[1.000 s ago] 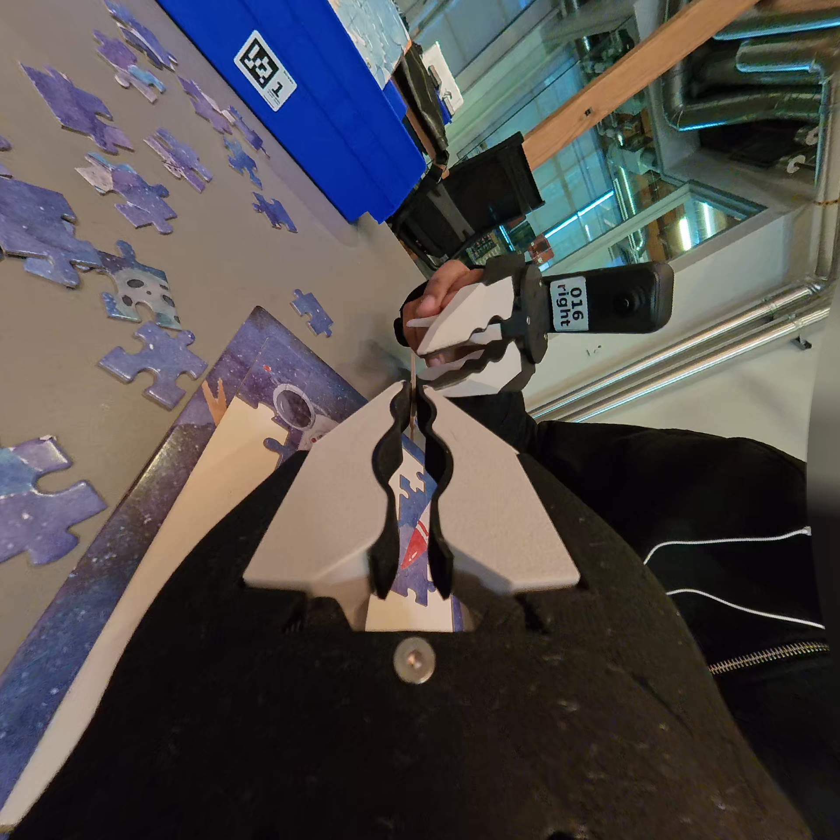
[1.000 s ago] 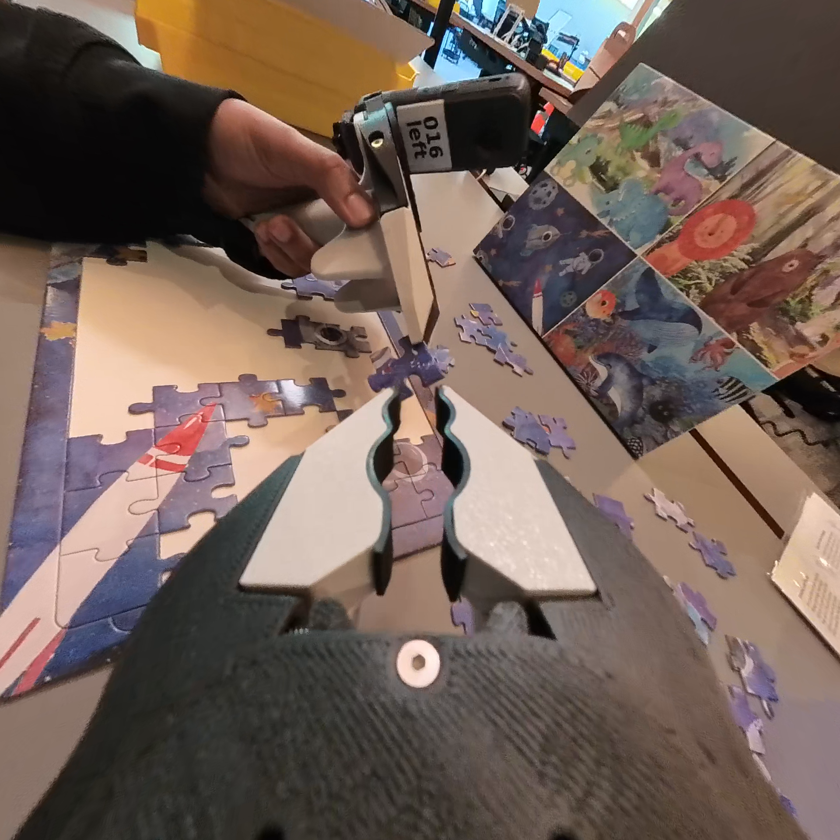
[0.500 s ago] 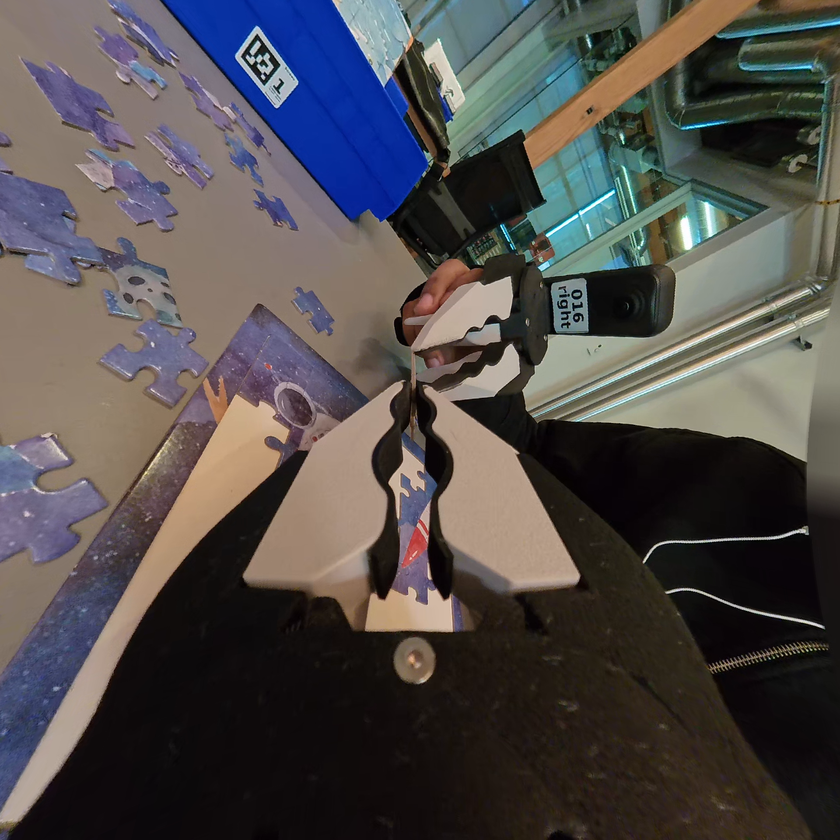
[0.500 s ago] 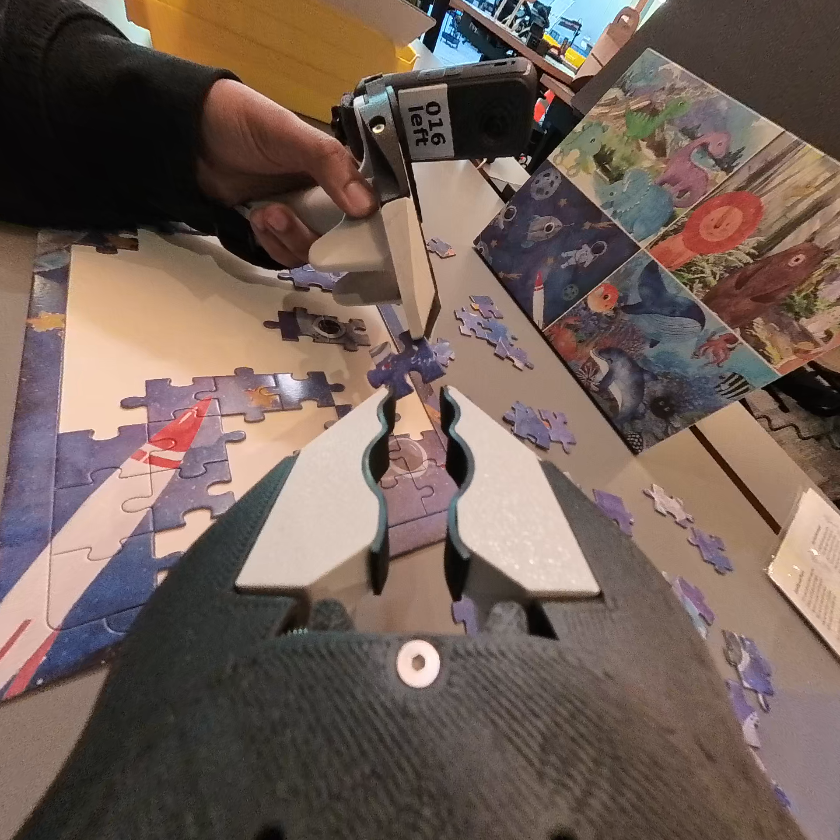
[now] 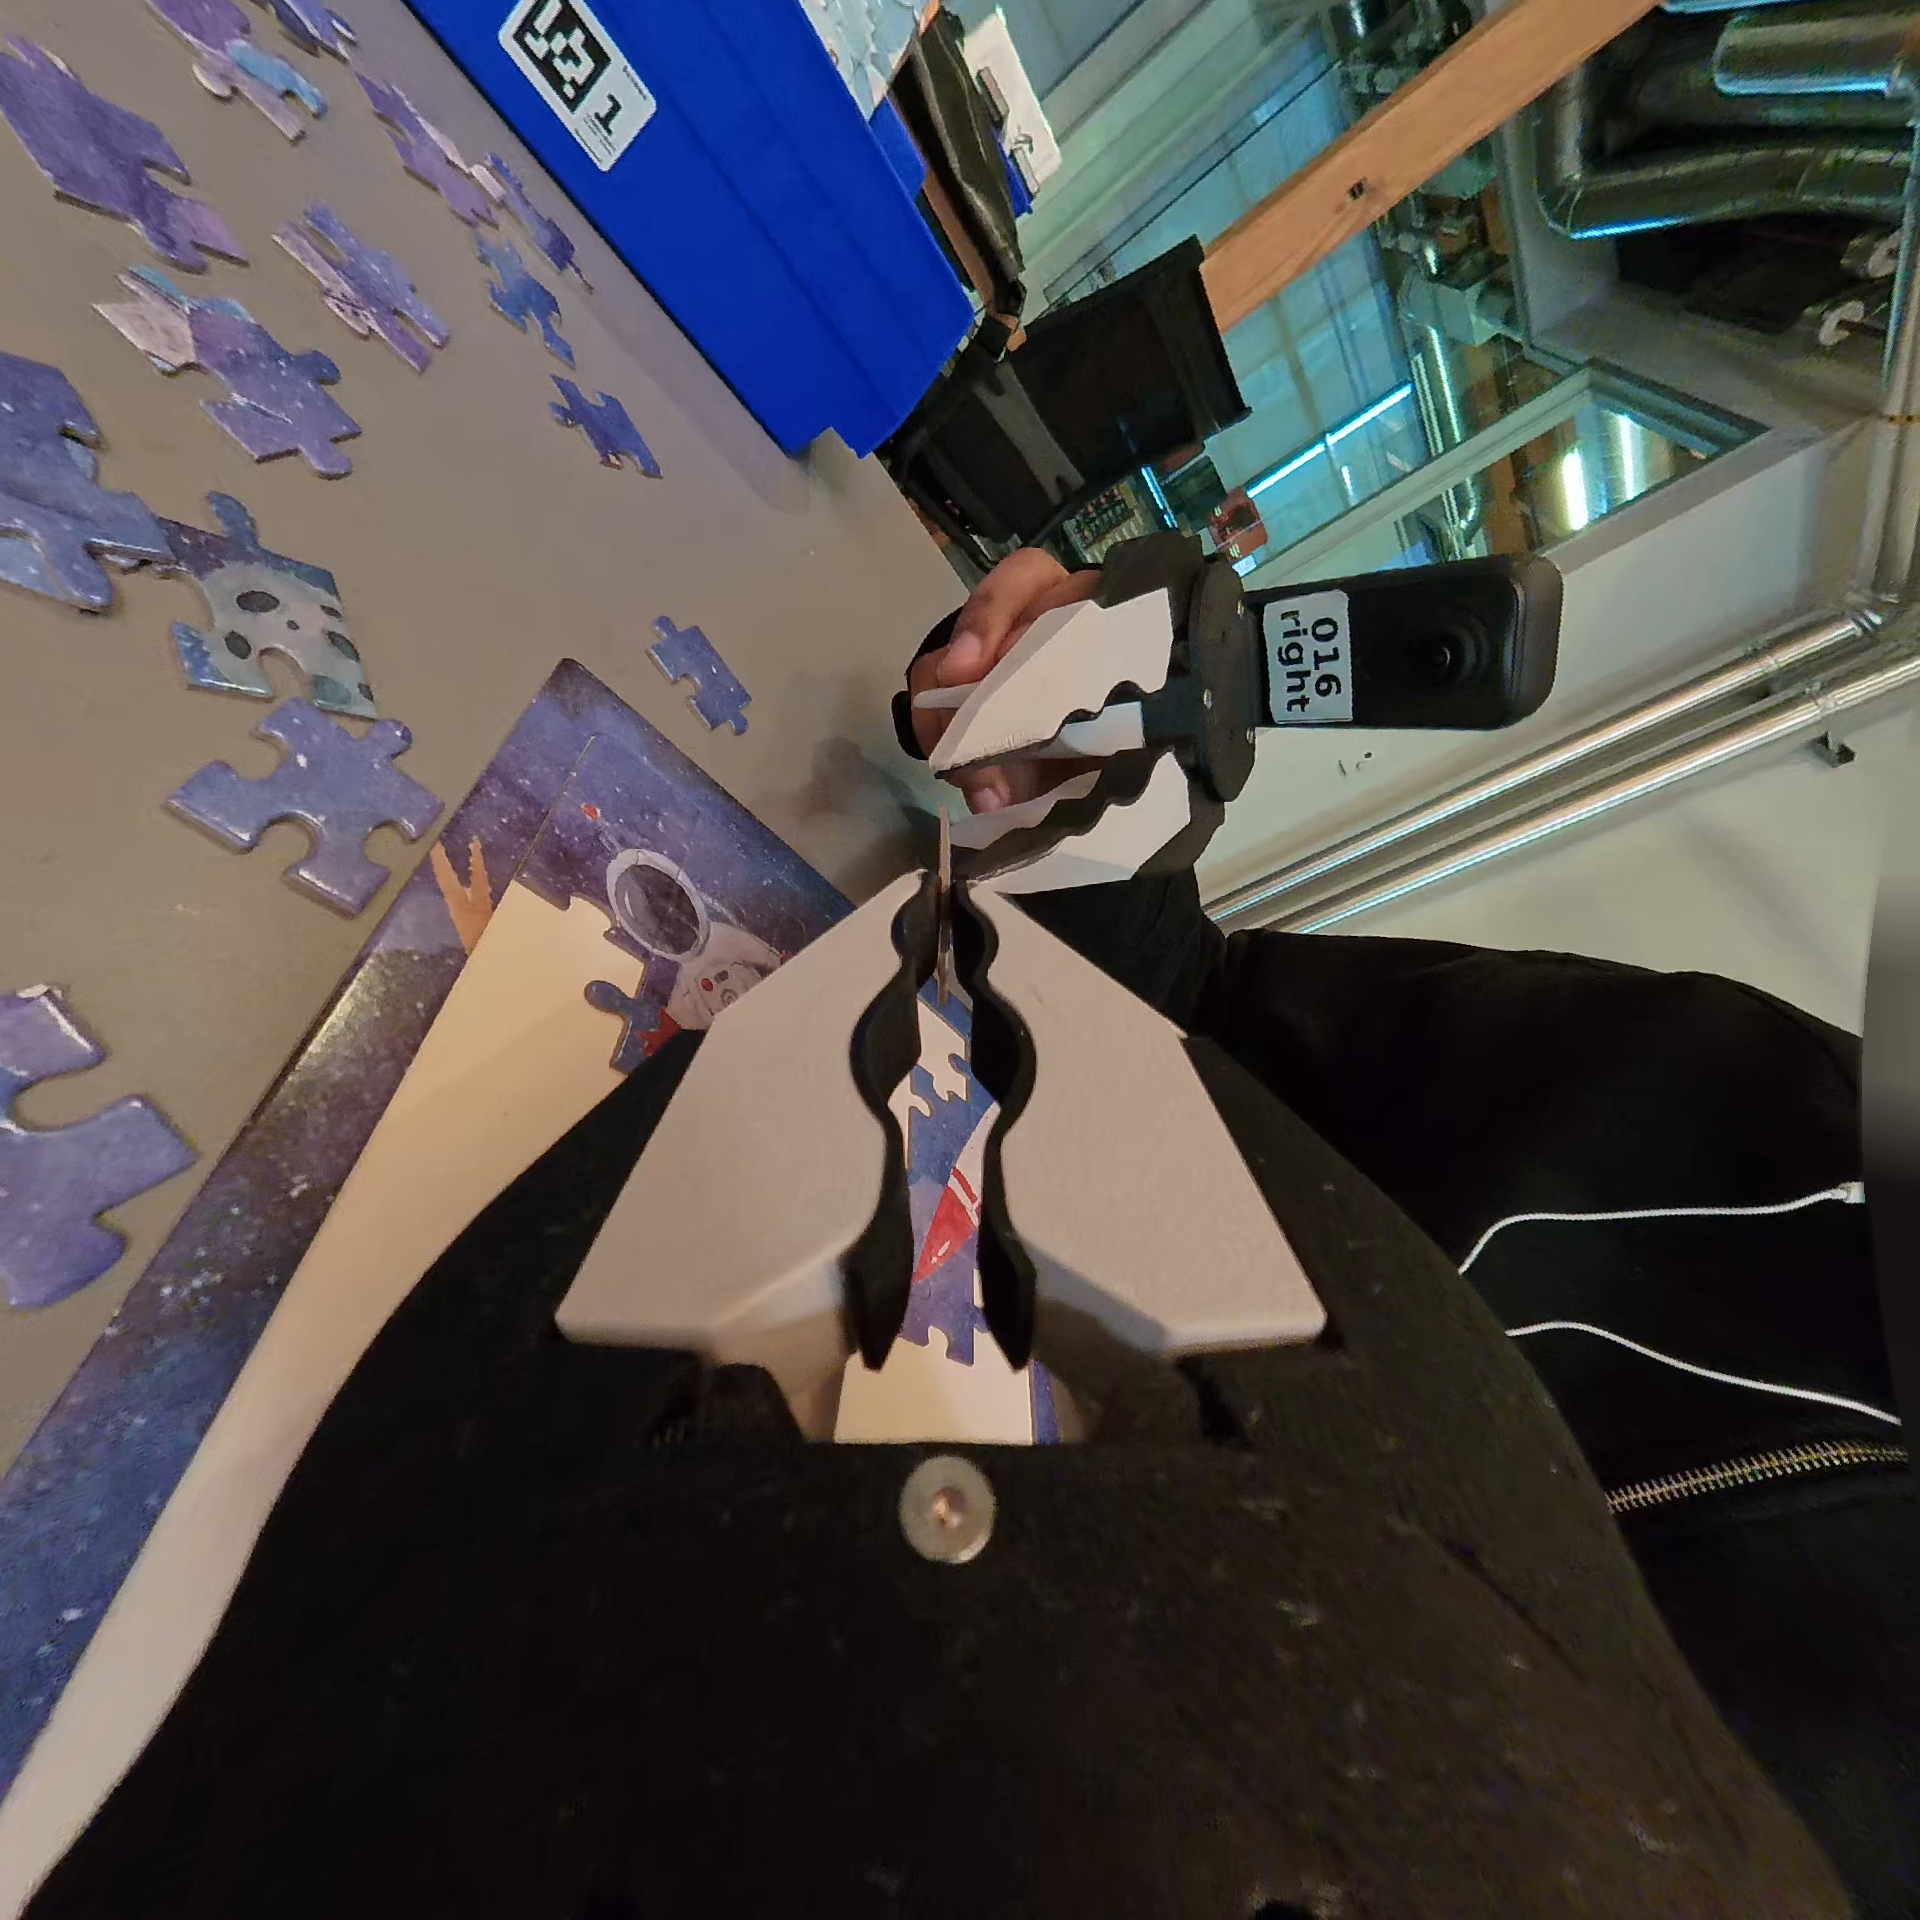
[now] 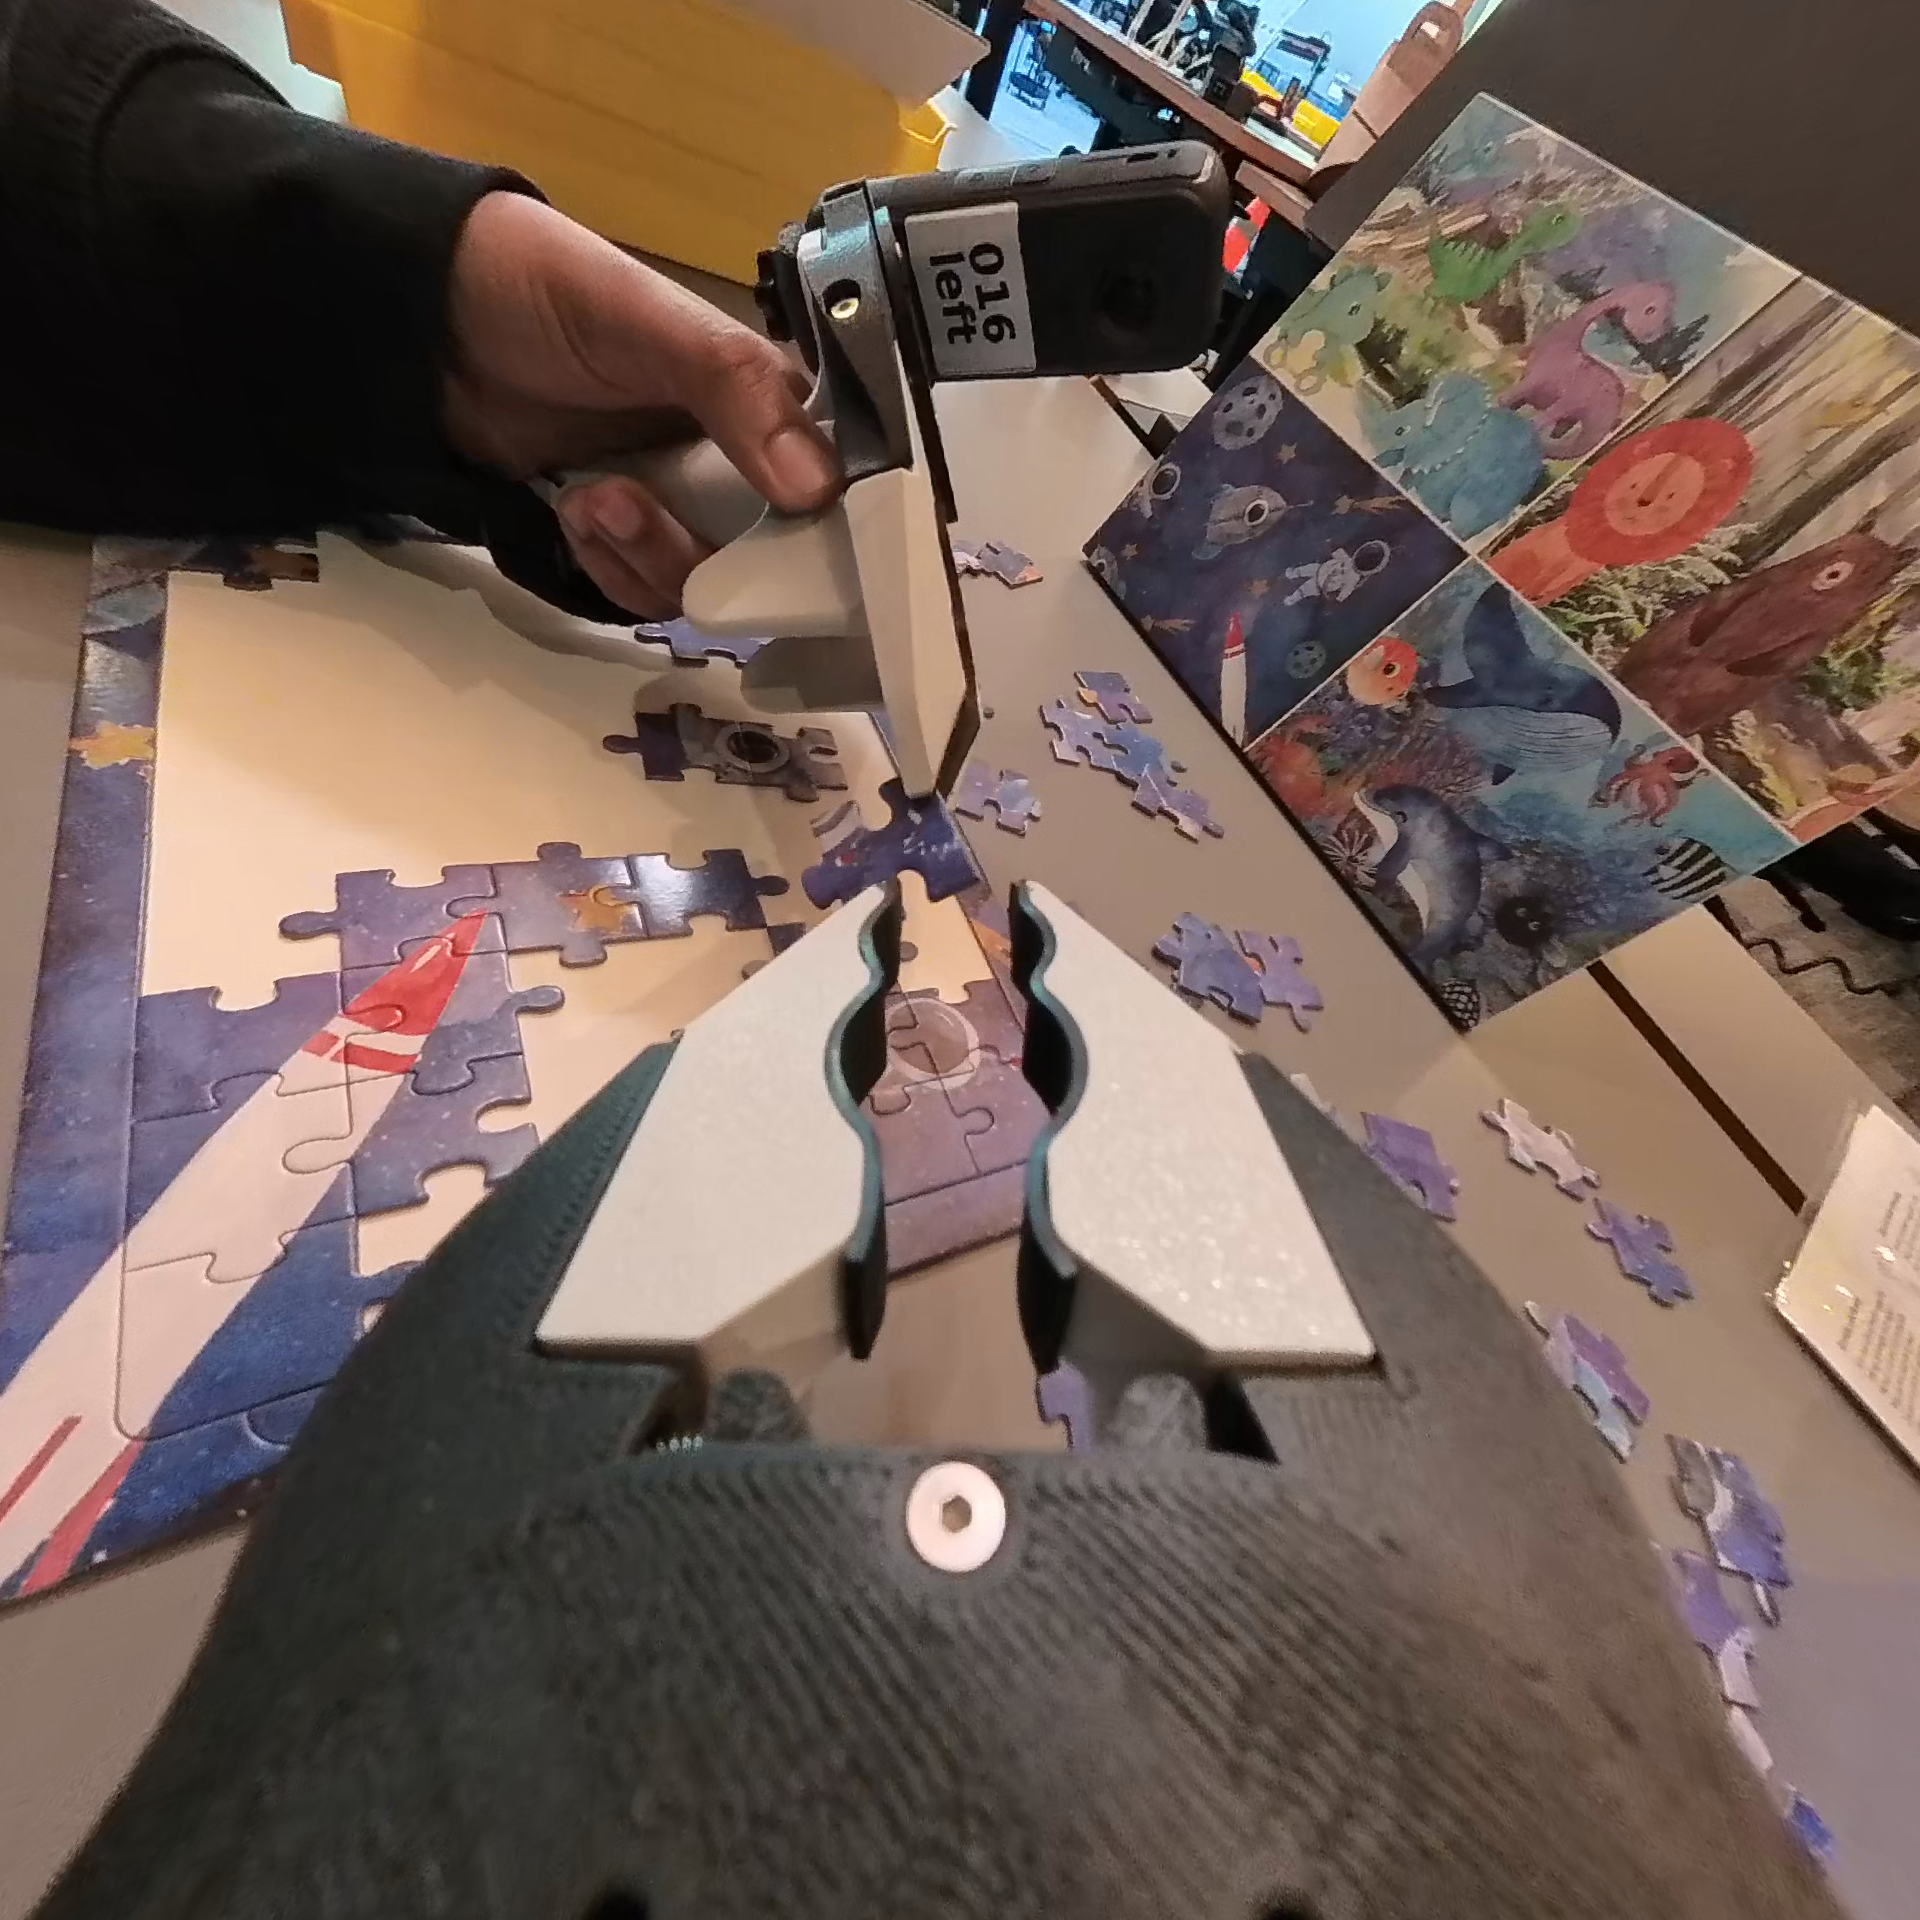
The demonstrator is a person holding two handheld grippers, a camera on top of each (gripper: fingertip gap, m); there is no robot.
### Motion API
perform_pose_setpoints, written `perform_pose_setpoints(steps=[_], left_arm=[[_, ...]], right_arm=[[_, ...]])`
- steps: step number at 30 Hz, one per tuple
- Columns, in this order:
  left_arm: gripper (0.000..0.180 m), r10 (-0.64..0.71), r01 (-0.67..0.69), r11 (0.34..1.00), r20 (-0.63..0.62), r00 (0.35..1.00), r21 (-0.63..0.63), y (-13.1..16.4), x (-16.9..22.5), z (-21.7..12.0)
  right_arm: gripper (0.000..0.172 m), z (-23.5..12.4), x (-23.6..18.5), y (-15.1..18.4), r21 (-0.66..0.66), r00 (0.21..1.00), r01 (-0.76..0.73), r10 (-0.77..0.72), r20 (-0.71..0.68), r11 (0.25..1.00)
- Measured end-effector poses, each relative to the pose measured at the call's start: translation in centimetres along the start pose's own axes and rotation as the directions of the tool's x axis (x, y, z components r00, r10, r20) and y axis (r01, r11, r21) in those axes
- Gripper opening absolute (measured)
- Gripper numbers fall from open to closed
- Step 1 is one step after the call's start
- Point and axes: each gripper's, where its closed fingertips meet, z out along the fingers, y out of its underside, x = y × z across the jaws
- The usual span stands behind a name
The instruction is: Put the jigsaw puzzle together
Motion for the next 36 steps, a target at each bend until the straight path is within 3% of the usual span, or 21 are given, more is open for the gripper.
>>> perform_pose_setpoints(steps=[8,12,23,36], left_arm=[[0.000,0.006,-0.006,1.000,0.003,1.000,-0.002,0.0,0.0,0.1],[0.000,0.015,-0.015,0.999,0.001,1.000,0.047,-0.8,0.2,-0.6],[0.000,0.018,-0.023,0.987,0.033,0.999,0.157,-2.5,-0.2,-2.2],[0.000,0.001,-0.007,0.989,0.044,0.999,0.146,-2.3,-0.5,-2.1]], right_arm=[[0.019,0.3,-0.9,0.4,-0.019,0.998,-0.016,0.017,0.058,1.000],[0.010,0.5,-2.6,0.6,-0.035,0.990,0.011,-0.006,0.138,0.999],[0.011,0.2,-0.1,0.9,-0.048,1.000,-0.009,0.010,0.016,0.999],[0.010,0.1,0.5,1.2,-0.064,1.000,-0.010,0.009,-0.023,0.998]])
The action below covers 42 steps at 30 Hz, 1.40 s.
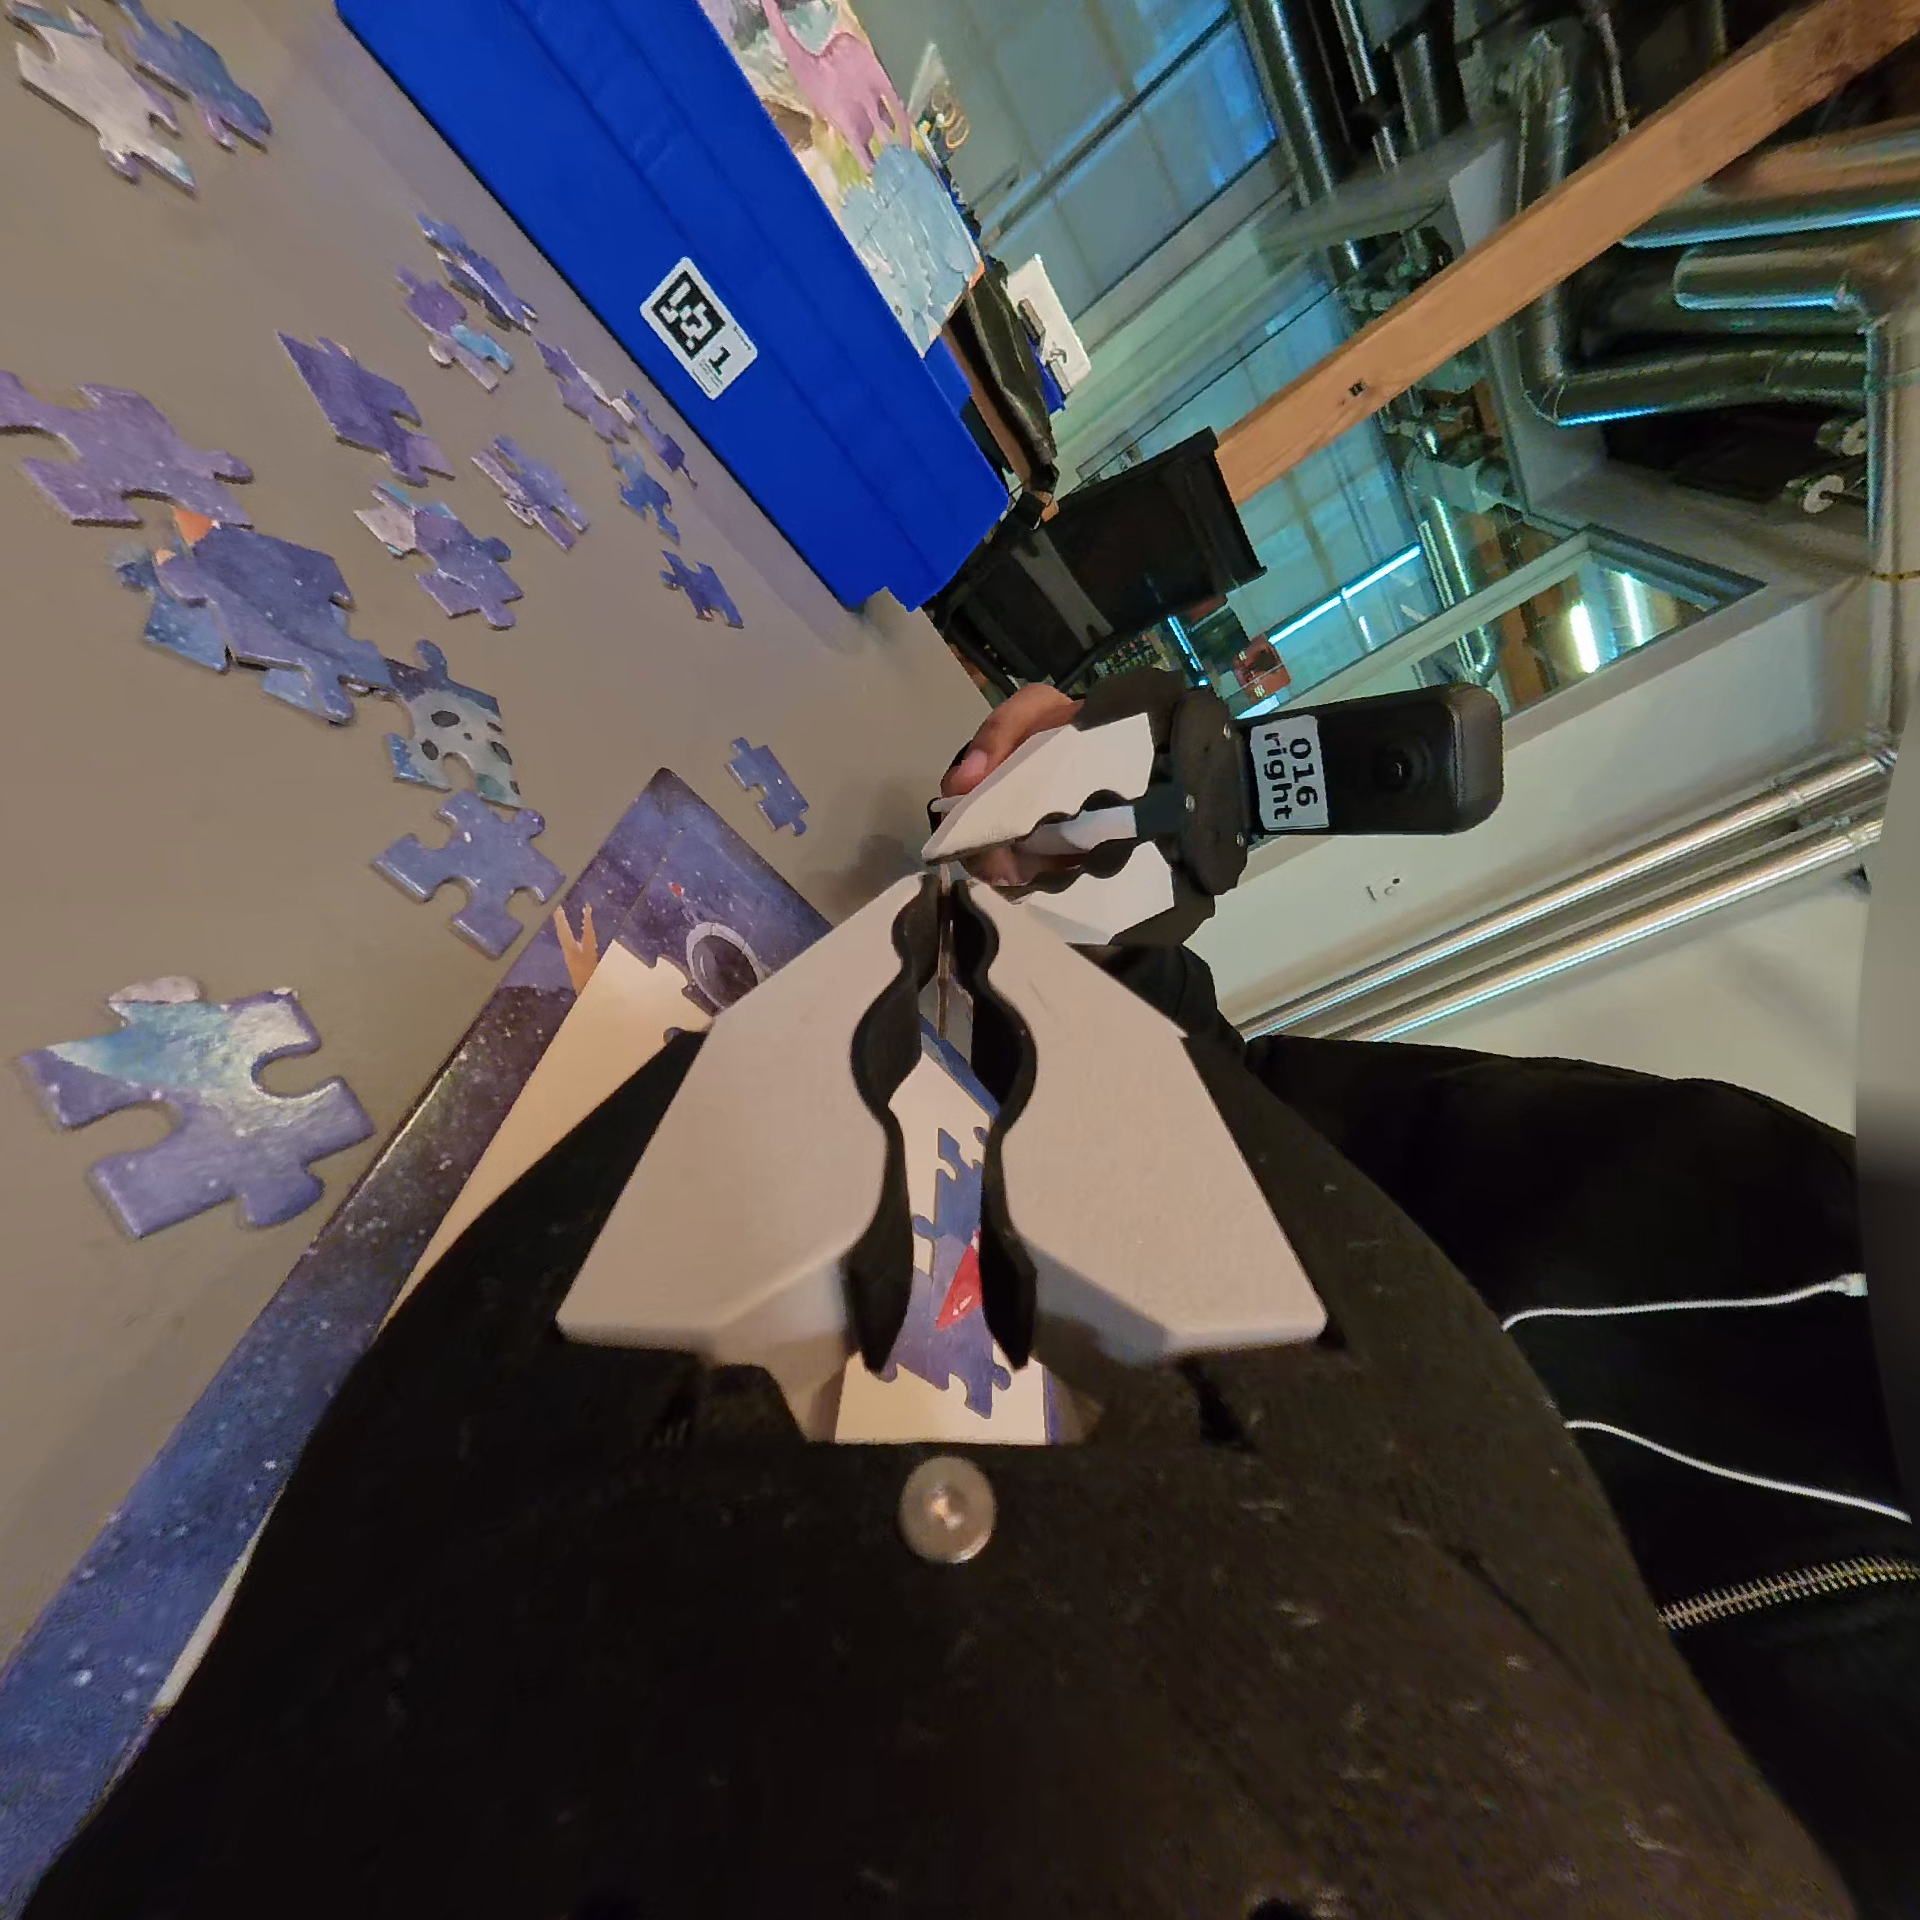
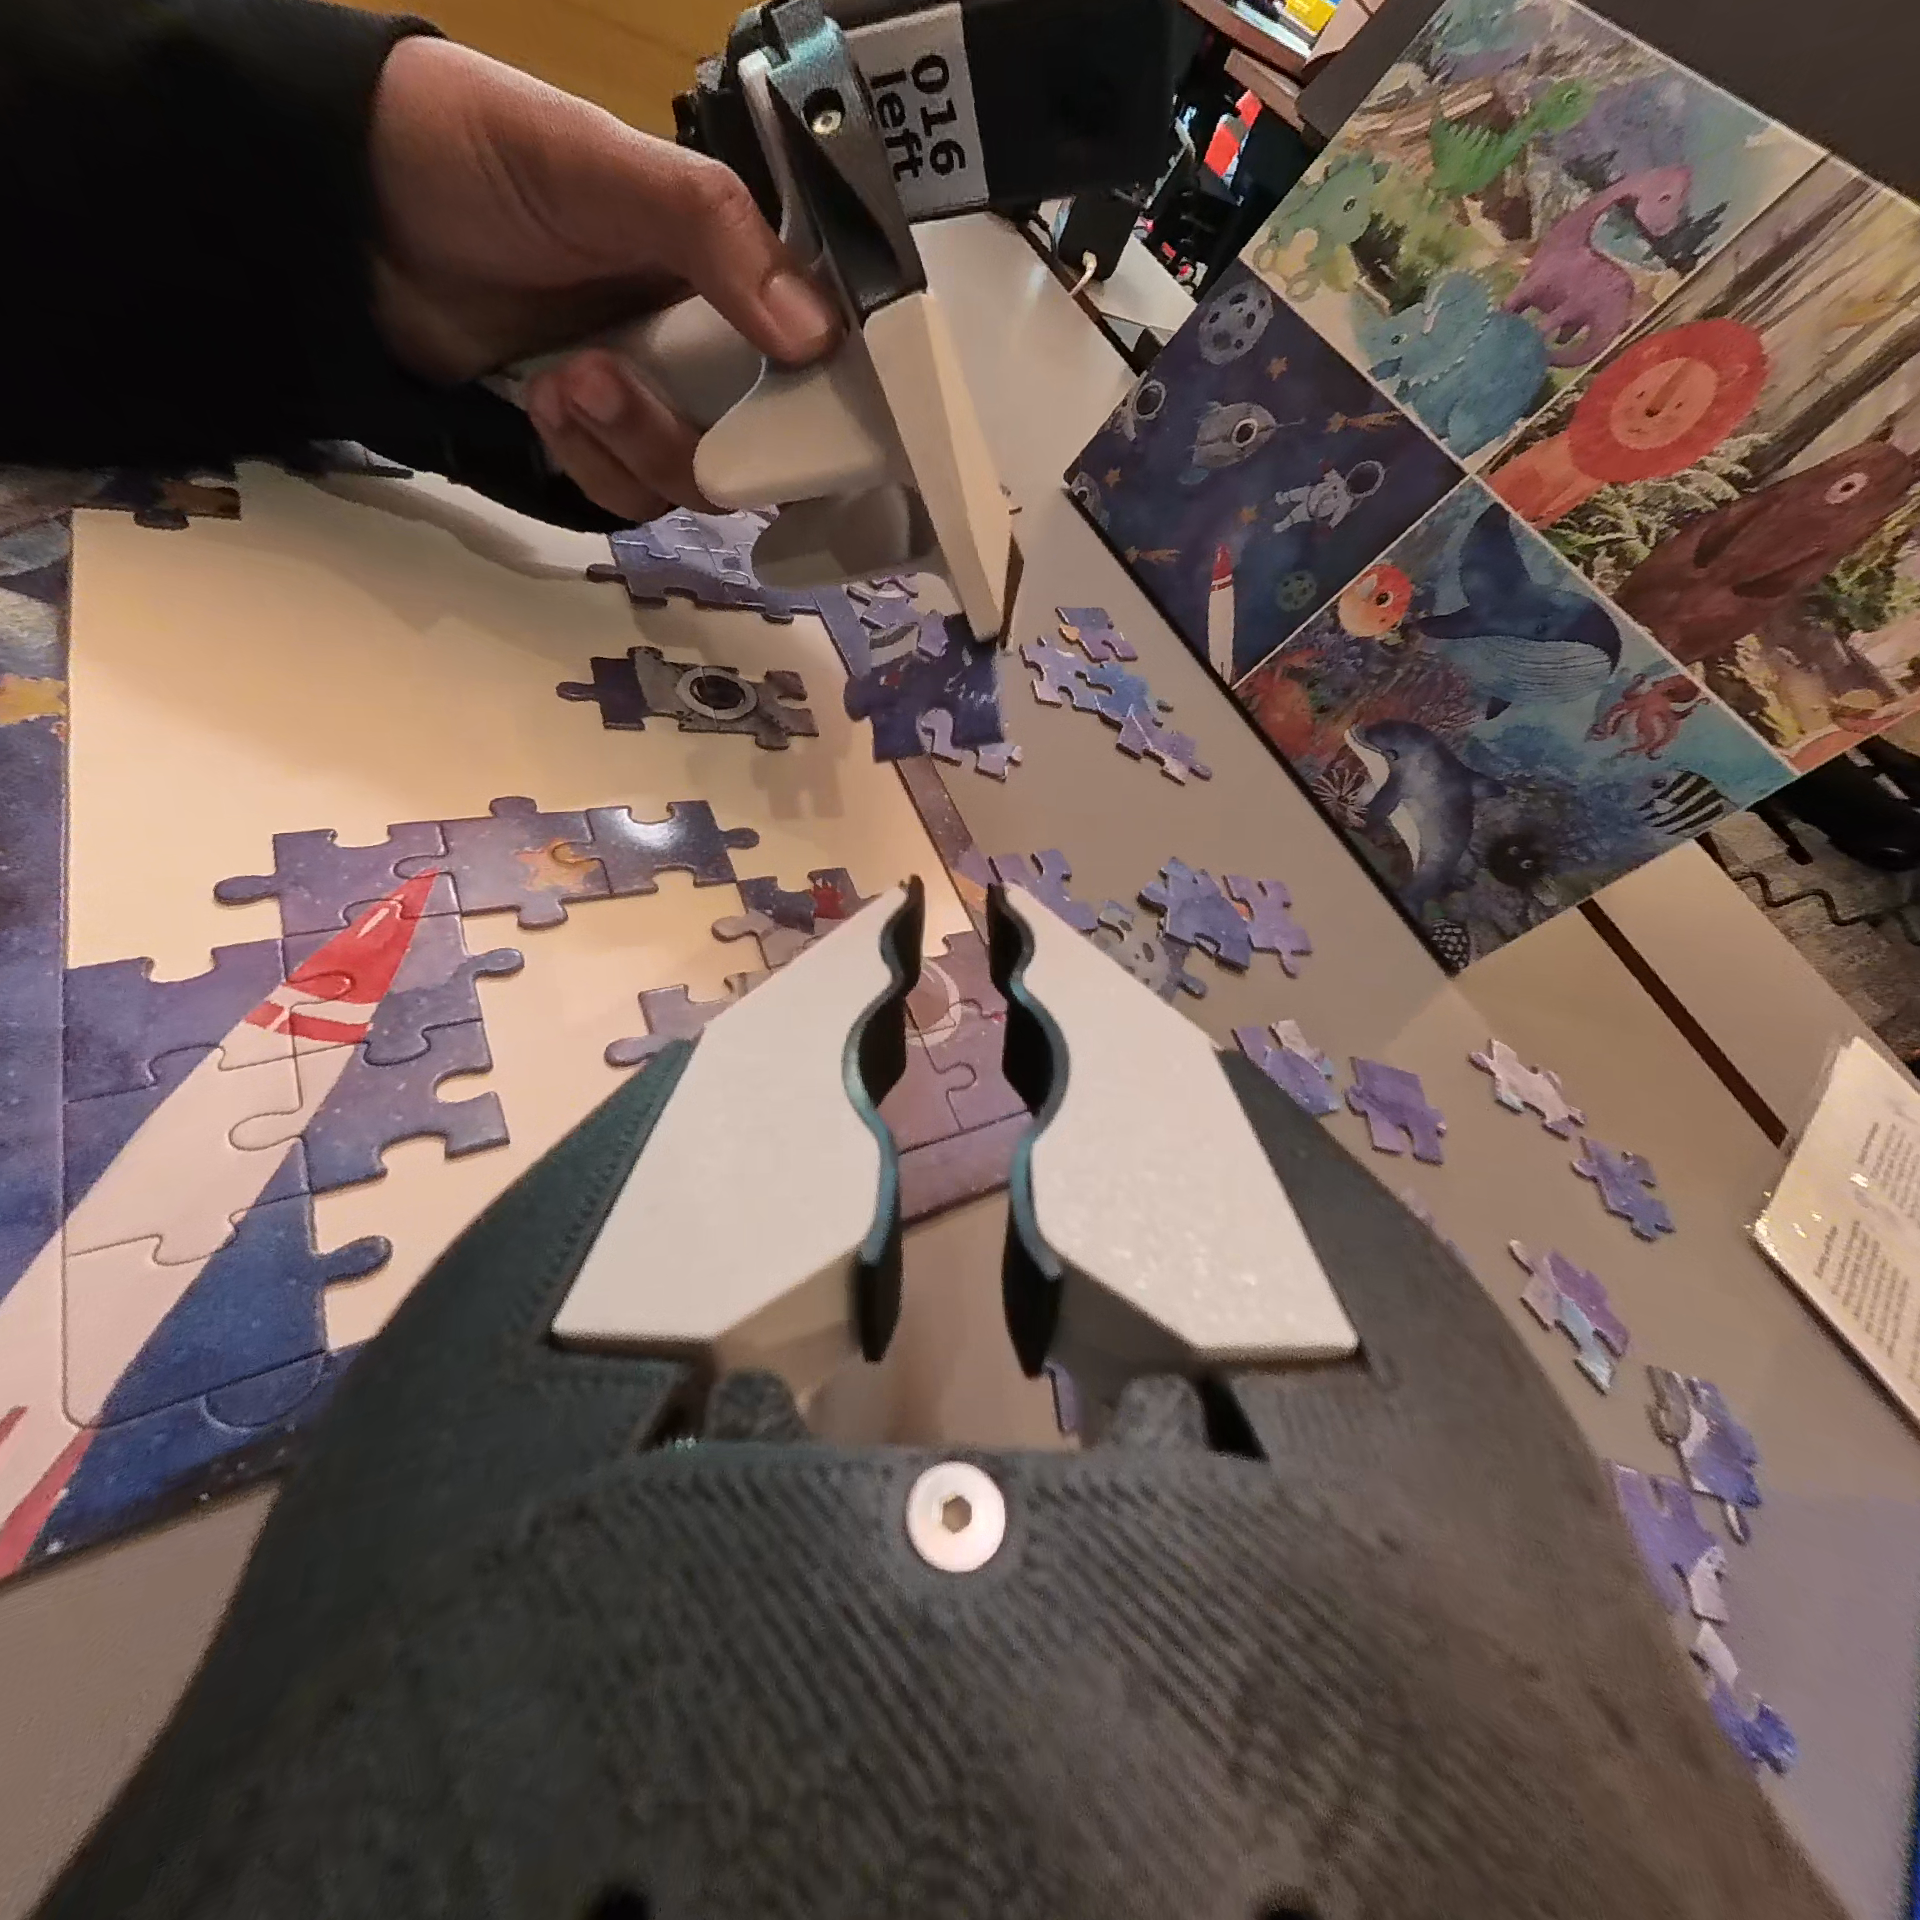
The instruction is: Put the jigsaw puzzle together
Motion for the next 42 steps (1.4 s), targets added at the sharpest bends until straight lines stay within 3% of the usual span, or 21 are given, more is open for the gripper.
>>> perform_pose_setpoints(steps=[27,42], left_arm=[[0.000,-0.008,0.008,1.000,0.019,1.000,-0.020,0.4,-0.4,0.4],[0.000,-0.010,0.010,1.000,0.001,1.000,-0.008,0.4,-0.1,0.6]], right_arm=[[0.012,1.5,-2.5,-0.7,0.001,0.997,0.035,-0.035,0.062,0.999],[0.009,2.1,-0.5,-0.3,-0.030,0.998,-0.010,0.008,-0.057,0.999]])
